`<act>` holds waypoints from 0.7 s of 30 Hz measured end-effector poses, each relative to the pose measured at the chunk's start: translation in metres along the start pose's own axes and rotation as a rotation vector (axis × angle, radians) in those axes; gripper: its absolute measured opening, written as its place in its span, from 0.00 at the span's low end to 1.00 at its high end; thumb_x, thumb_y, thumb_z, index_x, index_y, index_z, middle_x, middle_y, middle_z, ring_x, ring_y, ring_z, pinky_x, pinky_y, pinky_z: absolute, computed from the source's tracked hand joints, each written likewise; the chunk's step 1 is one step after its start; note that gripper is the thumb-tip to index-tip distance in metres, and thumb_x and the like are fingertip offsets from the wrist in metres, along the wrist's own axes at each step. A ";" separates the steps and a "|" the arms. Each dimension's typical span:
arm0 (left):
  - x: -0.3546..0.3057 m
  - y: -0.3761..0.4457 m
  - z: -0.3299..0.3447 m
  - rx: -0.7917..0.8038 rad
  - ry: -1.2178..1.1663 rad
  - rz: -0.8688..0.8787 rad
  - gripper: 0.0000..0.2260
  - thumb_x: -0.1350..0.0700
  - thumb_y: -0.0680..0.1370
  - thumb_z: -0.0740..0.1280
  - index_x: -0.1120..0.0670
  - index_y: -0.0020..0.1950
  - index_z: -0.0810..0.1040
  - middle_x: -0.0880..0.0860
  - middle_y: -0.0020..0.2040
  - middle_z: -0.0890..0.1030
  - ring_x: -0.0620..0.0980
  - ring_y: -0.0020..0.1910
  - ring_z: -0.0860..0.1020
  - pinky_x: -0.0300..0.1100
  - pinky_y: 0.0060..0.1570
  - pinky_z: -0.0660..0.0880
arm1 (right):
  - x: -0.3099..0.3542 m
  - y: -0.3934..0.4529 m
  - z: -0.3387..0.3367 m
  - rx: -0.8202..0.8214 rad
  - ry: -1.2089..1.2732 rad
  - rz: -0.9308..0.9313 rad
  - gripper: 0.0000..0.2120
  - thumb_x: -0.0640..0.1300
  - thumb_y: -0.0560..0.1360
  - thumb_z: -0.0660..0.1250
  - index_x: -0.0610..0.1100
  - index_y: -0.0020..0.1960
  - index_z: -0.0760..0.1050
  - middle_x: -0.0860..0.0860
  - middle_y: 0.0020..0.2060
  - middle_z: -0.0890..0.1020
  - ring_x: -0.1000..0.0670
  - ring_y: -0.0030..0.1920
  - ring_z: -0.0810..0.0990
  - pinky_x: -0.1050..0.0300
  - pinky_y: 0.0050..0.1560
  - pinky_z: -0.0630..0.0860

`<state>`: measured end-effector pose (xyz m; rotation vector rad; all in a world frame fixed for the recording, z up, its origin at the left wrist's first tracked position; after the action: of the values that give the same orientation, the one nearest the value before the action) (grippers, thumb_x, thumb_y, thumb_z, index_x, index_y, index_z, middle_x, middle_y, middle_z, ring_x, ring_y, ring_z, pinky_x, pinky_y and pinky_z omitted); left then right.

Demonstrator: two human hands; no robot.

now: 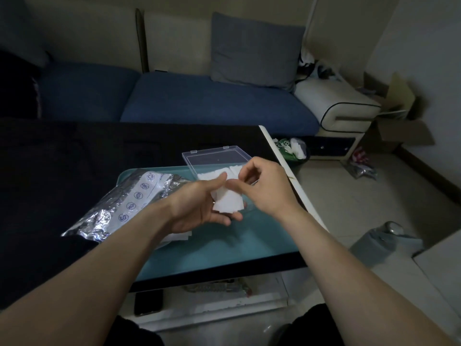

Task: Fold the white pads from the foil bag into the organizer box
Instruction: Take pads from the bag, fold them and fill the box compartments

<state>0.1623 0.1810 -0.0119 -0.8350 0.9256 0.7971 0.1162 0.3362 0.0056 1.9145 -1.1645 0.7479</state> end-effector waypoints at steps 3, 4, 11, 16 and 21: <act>0.001 -0.002 -0.001 -0.032 0.096 0.046 0.12 0.57 0.80 0.66 0.63 0.61 0.74 0.63 0.43 0.77 0.50 0.32 0.75 0.35 0.26 0.67 | -0.003 0.000 0.003 -0.045 0.122 0.042 0.12 0.44 0.68 0.81 0.50 0.41 0.77 0.52 0.36 0.83 0.58 0.34 0.79 0.65 0.39 0.76; 0.002 -0.002 -0.001 -0.025 0.127 0.036 0.13 0.57 0.77 0.70 0.61 0.59 0.75 0.60 0.40 0.74 0.47 0.28 0.70 0.34 0.25 0.62 | -0.004 0.000 0.003 -0.033 0.146 0.044 0.11 0.43 0.69 0.80 0.49 0.42 0.78 0.51 0.36 0.84 0.57 0.35 0.80 0.65 0.39 0.76; 0.007 0.002 0.002 -0.059 0.247 -0.072 0.14 0.58 0.71 0.75 0.58 0.54 0.77 0.54 0.37 0.76 0.46 0.28 0.71 0.33 0.22 0.60 | -0.013 0.000 0.011 0.133 0.118 0.058 0.08 0.47 0.81 0.66 0.46 0.55 0.81 0.53 0.43 0.83 0.55 0.40 0.81 0.60 0.41 0.76; 0.005 0.001 0.008 0.032 0.098 -0.075 0.10 0.62 0.76 0.67 0.60 0.57 0.75 0.58 0.43 0.80 0.50 0.35 0.78 0.33 0.23 0.66 | -0.014 -0.006 0.008 0.269 0.166 0.080 0.10 0.43 0.82 0.66 0.42 0.42 0.78 0.50 0.30 0.77 0.53 0.31 0.75 0.57 0.38 0.74; 0.000 0.004 0.009 0.062 0.012 -0.136 0.13 0.55 0.76 0.64 0.59 0.57 0.74 0.54 0.37 0.72 0.47 0.28 0.67 0.35 0.22 0.52 | -0.004 -0.008 -0.003 0.349 0.398 0.175 0.13 0.39 0.83 0.62 0.40 0.40 0.75 0.48 0.36 0.76 0.51 0.34 0.75 0.62 0.39 0.75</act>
<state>0.1622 0.1906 -0.0100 -0.8396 0.8900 0.6437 0.1210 0.3428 0.0017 1.8297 -1.0040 1.4339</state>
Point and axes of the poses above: each hand's wrist, its own y-axis towards the middle knuckle, its own z-axis out of the palm, x = y × z, the point moved 2 cm from there along y, towards the middle knuckle
